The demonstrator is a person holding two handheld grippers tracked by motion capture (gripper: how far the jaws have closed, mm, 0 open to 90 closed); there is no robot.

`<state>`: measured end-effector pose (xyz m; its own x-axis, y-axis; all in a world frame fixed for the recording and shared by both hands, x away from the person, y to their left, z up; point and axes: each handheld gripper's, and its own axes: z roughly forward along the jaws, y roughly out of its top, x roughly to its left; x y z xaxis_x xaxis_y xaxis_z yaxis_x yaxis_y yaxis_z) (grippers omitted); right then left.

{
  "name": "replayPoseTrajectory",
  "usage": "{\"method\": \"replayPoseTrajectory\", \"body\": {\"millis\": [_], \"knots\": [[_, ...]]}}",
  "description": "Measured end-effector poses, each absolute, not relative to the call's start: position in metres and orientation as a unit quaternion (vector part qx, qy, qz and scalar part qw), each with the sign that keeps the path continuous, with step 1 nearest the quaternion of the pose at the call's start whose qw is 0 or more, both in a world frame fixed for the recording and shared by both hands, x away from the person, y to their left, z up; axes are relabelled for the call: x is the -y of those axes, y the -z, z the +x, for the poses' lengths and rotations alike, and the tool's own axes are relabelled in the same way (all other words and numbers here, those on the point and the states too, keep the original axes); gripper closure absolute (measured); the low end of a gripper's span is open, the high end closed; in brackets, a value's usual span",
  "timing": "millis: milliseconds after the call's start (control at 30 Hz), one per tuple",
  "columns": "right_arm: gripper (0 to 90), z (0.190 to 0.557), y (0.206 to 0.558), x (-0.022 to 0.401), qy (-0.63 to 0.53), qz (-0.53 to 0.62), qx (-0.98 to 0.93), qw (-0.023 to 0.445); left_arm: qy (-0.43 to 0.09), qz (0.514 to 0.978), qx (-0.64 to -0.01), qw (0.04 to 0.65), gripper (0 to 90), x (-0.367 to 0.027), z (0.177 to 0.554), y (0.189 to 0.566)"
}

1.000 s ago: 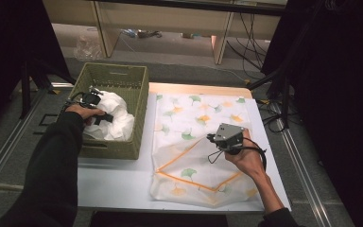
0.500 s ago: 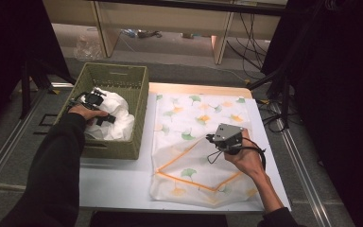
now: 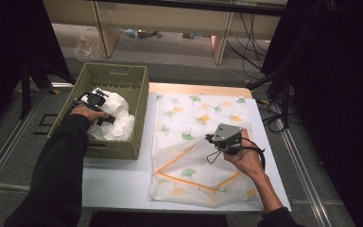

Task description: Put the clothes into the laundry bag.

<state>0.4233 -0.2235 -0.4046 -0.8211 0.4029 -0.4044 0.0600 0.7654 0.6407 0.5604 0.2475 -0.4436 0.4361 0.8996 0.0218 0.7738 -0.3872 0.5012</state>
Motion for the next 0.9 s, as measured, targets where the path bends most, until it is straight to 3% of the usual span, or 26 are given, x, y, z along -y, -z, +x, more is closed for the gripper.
{"method": "replayPoseTrajectory", "body": {"millis": [100,333,900], "knots": [[88.7,0.423,0.405,0.224,-0.321,0.131,-0.897,0.274,-0.148,0.815,-0.518,0.214,42.8,-0.248,0.561,0.440],[88.7,0.422,0.405,0.225,-0.319,0.140,-0.897,0.270,-0.164,0.828,-0.495,0.206,48.7,-0.246,0.560,0.434],[88.7,0.423,0.405,0.225,-0.319,0.138,-0.898,0.268,-0.181,0.813,-0.481,0.275,53.9,-0.262,0.547,0.409]]}}
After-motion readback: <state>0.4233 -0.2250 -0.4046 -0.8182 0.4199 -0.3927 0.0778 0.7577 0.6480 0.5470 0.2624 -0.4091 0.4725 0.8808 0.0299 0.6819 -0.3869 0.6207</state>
